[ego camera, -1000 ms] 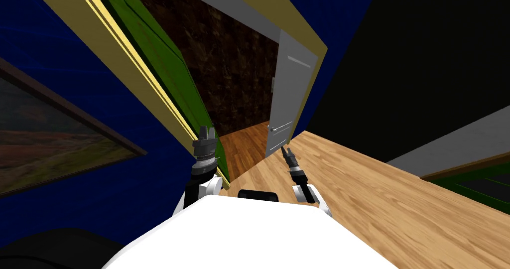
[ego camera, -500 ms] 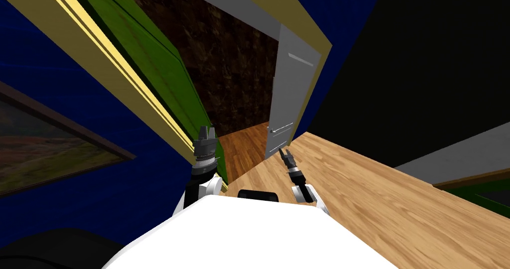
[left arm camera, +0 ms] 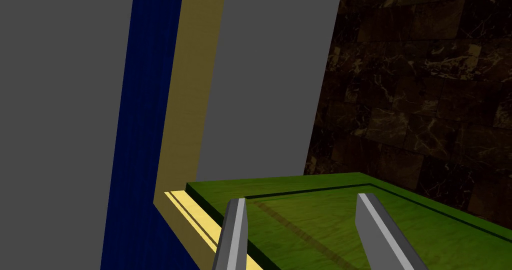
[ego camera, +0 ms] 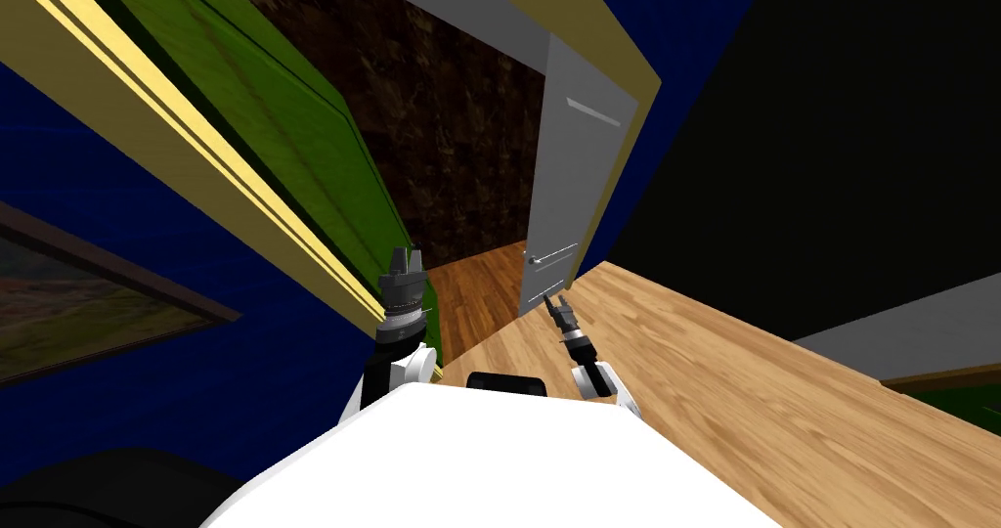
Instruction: Push the door open
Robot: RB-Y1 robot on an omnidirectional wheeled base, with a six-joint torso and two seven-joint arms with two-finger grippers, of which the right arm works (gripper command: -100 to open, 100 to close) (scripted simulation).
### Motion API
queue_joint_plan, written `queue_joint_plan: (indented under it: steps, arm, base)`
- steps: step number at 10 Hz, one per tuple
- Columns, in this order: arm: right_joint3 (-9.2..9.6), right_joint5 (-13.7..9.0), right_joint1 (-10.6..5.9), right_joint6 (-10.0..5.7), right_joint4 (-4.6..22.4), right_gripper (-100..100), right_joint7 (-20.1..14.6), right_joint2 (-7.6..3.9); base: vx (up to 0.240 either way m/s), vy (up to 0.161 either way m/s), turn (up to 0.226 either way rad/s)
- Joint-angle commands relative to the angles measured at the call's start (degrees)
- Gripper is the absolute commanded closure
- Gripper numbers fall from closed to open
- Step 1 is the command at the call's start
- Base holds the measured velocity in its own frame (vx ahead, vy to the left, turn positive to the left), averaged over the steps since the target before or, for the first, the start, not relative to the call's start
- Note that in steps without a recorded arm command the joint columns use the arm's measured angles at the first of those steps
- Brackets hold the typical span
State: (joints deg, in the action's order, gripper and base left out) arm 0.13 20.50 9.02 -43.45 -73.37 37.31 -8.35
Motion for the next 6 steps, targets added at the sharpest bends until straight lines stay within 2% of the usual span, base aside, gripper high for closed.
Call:
queue_joint_plan:
  steps: [1, 6]
  arm:
    - [0.12, 0.6, -0.77, -0.52, 1.8, -100, 1.4, -0.1]
    - [0.39, 2.4, -2.91, -2.51, 7.4, -100, 5.3, -0.43]
  base:
    - [0.083, -0.084, 0.04]
    - [0.086, -0.072, 0.039]
